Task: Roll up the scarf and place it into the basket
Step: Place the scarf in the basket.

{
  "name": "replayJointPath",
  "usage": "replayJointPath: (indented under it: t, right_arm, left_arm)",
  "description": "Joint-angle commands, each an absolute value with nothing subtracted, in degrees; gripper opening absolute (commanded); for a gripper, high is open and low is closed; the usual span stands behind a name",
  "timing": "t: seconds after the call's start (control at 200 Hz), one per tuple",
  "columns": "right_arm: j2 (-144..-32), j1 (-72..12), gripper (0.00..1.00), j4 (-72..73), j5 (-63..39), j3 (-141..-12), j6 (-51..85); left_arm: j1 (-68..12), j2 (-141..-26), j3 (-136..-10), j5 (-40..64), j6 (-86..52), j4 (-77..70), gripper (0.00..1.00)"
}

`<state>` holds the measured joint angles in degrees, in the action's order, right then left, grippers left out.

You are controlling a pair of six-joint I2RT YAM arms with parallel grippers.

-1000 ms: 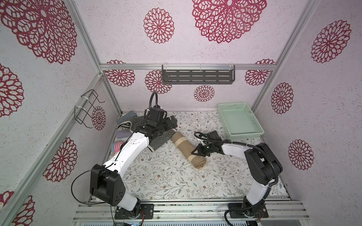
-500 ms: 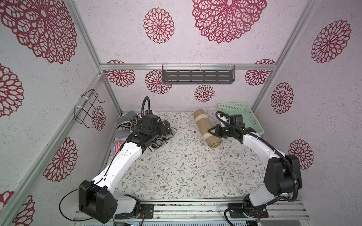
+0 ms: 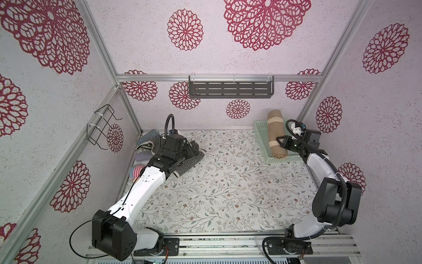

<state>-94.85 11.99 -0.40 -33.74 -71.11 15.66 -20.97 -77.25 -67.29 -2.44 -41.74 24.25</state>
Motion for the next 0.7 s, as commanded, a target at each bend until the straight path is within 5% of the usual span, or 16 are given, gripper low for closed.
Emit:
replayJointPath:
  t: [0.0,0.696]
  right_arm:
    - [-98.2,13.4,0.00,8.3,-37.4,-74.9,15.8]
    - [-125.7,12.6,0.00,5.7,-45.3,-93.9,18.5]
  left_arm:
    - [-20.4,-77.9,-66.3,-1.1,-43.1,22.3,0.97]
    - [-19.5,-80.0,-65.9,-0.8,-44.5,23.3,0.97]
